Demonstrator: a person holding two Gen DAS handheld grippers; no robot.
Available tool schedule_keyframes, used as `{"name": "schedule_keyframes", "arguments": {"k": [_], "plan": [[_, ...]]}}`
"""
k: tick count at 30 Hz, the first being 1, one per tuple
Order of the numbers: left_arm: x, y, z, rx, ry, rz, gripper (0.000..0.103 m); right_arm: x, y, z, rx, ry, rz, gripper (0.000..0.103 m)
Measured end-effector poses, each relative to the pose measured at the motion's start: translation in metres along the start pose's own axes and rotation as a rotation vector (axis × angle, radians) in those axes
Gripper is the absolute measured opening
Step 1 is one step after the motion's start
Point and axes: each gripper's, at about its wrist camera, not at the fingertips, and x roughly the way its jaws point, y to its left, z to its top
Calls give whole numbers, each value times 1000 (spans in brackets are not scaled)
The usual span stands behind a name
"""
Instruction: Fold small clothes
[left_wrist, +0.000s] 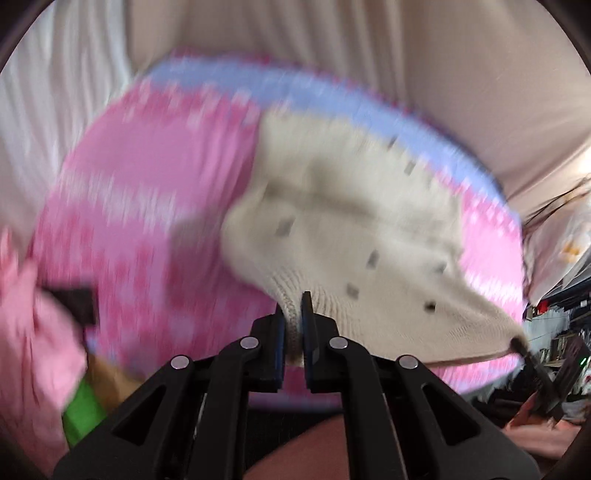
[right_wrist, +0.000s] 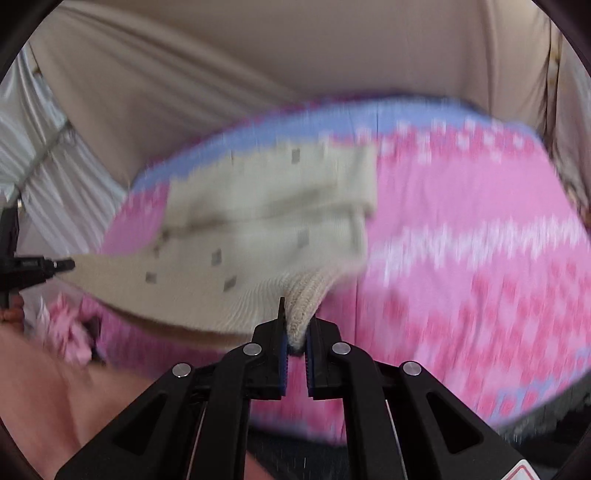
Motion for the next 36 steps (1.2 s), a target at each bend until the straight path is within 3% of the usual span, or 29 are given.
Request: {"name": "schedule_keyframes", "arguments": {"k": [3,6,8,15,23,30,32,33,36], "plan": [[7,-12,47,22,-124,-13,6,9,-6,60,32,-157,26,6],[31,-16,91,5,-183,-13,6,39,-8,111,24,-245,35,6],[57,-15,123,-16,-184,-25,6,68,-8,138,8,-254,16,6],[152,-10,201,-20,-155,74,6,183,-22,202,54,-184,-31,6],[254,-1,234,-41,-62,121,6,285,-51,222,169,-71,-78,6],[295,4,241,-44,-32,147,7,317,-64,217,226,-32,-95,7],[300,1,242,-19,-33,159,11,323,-66,216,236,-19,-96,9],[301,0,243,-6,-39,168,14,325,-68,217,239,-11,-101,11],[299,-2,242,1,-48,164,28,315,-63,220,220,-43,-149,30]]}}
